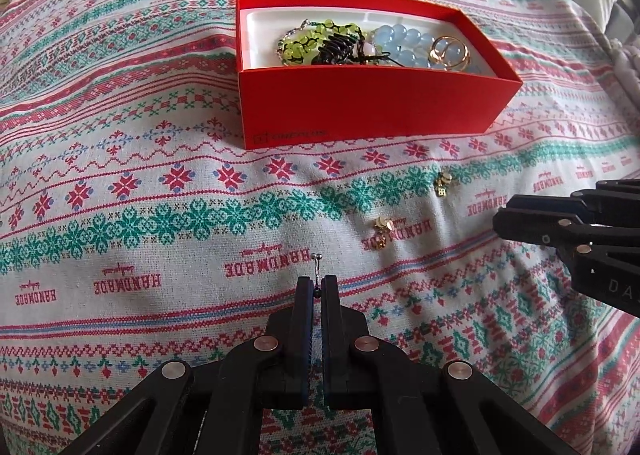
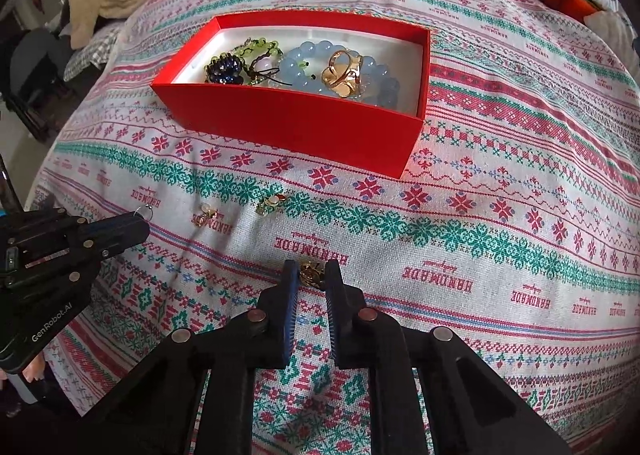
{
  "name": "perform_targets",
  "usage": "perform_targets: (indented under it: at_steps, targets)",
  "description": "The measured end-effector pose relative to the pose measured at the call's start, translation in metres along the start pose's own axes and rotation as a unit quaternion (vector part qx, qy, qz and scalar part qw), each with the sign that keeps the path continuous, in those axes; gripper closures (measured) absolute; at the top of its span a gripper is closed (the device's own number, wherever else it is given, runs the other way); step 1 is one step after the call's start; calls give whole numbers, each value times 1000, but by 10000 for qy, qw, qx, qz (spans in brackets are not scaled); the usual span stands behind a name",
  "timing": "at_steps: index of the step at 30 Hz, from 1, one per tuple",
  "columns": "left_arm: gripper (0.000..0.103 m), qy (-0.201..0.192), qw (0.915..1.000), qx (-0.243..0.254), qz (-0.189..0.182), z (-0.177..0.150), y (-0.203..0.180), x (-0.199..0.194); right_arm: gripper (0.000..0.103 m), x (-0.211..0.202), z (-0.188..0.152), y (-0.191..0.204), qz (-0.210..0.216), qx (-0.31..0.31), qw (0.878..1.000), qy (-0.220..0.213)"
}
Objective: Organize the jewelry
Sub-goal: 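Carry both earrings over the red box with both tools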
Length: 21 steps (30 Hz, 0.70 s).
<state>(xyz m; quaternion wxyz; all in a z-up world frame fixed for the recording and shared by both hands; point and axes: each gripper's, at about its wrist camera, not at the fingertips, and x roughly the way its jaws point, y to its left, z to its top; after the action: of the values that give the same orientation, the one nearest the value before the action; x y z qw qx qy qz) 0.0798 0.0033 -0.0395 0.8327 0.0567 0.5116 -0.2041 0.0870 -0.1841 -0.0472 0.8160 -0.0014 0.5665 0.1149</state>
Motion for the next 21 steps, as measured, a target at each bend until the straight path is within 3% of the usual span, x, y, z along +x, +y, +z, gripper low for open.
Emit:
perform_targets:
  at_steps: [12,21]
  targets:
    - [103,-130,9990,-388,-172,10,9,-21,89,-32,0,-19,440,444,9978,-210]
    - [103,-415,9973,-558,-219,39,9,-33,89,-50,12,-36,511,750,9946,-497]
